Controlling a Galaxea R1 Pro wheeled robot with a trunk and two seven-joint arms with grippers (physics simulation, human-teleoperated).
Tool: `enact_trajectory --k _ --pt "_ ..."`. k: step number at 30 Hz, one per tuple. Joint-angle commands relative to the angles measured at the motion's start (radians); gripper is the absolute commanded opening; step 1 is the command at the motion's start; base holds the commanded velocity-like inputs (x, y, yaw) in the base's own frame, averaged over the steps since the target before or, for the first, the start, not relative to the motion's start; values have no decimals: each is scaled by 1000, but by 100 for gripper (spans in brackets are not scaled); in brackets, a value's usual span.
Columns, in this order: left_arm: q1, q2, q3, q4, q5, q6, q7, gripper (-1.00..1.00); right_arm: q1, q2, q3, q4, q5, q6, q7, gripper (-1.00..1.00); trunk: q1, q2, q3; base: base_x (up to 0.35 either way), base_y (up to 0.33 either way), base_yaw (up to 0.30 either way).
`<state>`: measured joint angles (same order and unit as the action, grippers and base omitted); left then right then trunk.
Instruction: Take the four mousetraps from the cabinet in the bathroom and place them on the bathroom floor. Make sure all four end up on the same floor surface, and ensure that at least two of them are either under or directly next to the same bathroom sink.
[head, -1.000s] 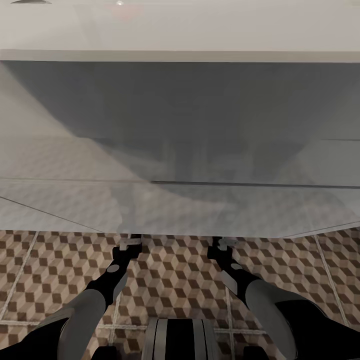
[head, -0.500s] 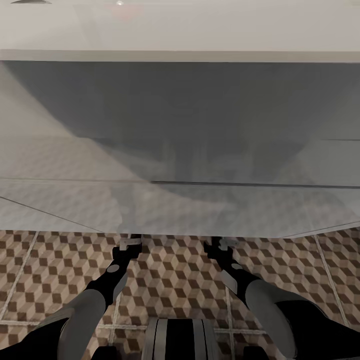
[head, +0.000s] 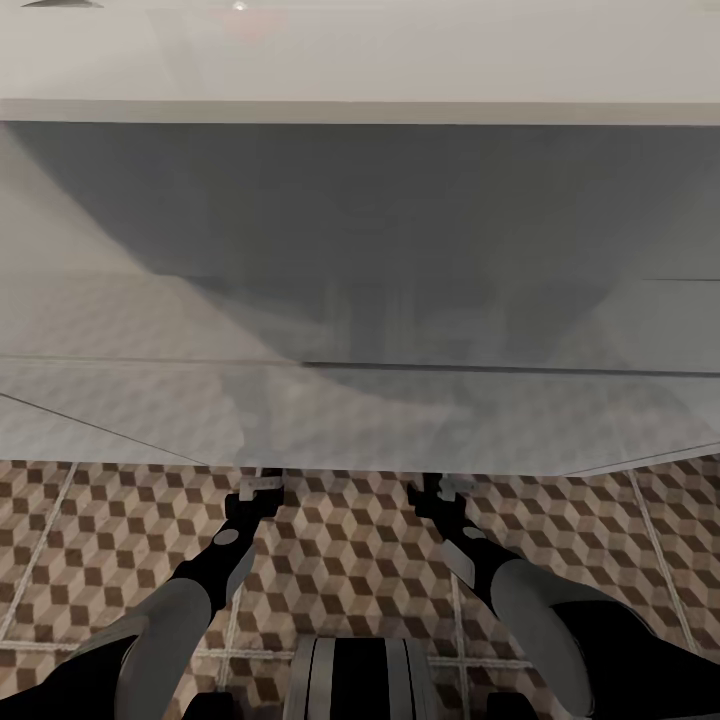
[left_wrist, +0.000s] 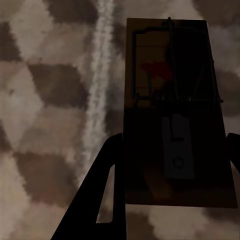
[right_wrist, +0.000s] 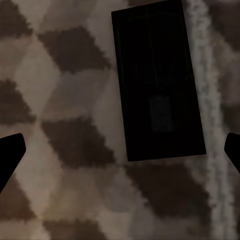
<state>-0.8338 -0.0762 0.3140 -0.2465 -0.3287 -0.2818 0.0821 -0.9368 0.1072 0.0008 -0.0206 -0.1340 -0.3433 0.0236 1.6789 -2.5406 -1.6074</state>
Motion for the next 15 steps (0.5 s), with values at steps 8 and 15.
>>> enact_trajectory --k 8,15 --pt "0 0 4 1 -12 -4 8 -100 -1 0 1 1 -9 -3 2 100 0 0 0 0 0 0" --pt "-1 -1 5 1 -12 -5 8 -100 -1 0 1 2 -9 -3 2 100 0 0 0 0 0 0"
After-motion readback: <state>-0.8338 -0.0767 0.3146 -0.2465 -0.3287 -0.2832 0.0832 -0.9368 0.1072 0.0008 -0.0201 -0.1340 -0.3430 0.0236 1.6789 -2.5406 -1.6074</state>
